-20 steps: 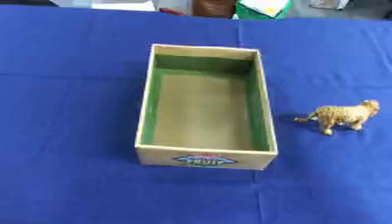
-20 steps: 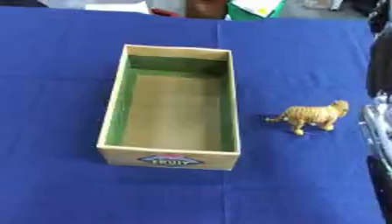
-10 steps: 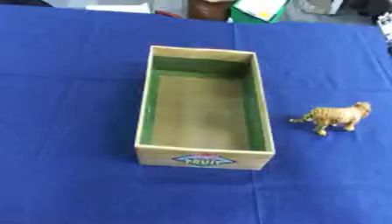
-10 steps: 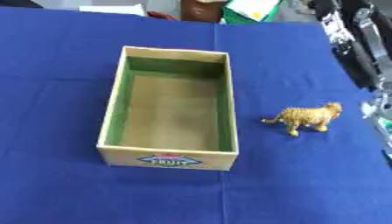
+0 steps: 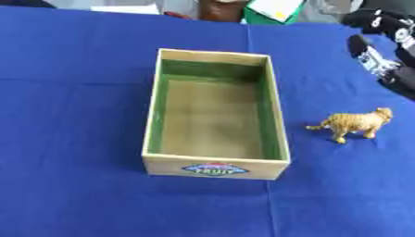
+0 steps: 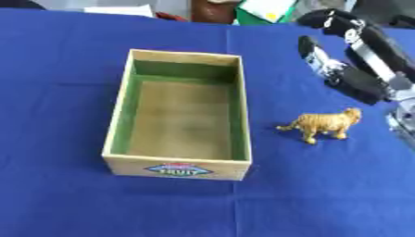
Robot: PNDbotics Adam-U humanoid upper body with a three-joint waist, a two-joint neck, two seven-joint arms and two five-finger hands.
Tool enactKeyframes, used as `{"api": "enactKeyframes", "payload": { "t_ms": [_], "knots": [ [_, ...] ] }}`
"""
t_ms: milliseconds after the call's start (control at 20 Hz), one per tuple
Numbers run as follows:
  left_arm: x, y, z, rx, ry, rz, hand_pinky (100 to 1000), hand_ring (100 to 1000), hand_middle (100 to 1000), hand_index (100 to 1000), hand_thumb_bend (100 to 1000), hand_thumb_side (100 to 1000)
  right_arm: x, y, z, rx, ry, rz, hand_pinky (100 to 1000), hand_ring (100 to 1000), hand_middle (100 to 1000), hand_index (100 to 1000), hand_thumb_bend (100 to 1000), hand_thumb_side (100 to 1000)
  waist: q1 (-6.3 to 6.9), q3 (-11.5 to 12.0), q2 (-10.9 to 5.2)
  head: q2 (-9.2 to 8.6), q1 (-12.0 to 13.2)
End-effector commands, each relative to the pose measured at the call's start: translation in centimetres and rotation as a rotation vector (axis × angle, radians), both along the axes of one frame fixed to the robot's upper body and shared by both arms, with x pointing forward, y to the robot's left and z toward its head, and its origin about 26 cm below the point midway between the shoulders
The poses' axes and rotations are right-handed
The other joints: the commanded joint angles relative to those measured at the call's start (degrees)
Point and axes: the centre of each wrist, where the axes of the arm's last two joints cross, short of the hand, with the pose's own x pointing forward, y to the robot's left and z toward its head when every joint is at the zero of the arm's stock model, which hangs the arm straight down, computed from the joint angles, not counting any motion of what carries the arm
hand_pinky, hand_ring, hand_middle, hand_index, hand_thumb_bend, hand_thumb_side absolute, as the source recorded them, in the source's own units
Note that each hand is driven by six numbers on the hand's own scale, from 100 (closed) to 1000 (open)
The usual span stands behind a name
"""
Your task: Pick up objects on the table and place them in the box.
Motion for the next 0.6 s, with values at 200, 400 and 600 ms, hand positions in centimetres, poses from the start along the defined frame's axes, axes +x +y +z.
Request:
{"api": "enactKeyframes", "payload": {
  "t_ms": [200, 400, 600],
  "knots": [
    [-0.1, -0.2, 0.8, 0.012, -0.026, -0.013, 497, 551, 534, 694, 100, 466, -0.9, -1.2, 2.2, -0.305, 0.03, 0.01, 946, 969, 894, 917, 520, 770, 0.59, 0.16, -0.66, -0.91, -0.45],
    [-0.1, -0.1, 0.8, 0.013, -0.026, -0.013, 497, 552, 534, 694, 100, 466, -1.1, -1.7, 1.6, -0.398, 0.086, -0.008, 973, 995, 908, 964, 439, 703, 0.54, -0.06, -0.65, -0.93, -0.25],
    [-0.1, -0.1, 0.8, 0.012, -0.025, -0.012, 497, 552, 534, 694, 100, 466, -1.0, -2.2, 1.0, -0.455, 0.135, -0.064, 979, 1000, 921, 1000, 390, 662, 0.54, -0.12, -0.68, -1.02, -0.22]
  ]
}}
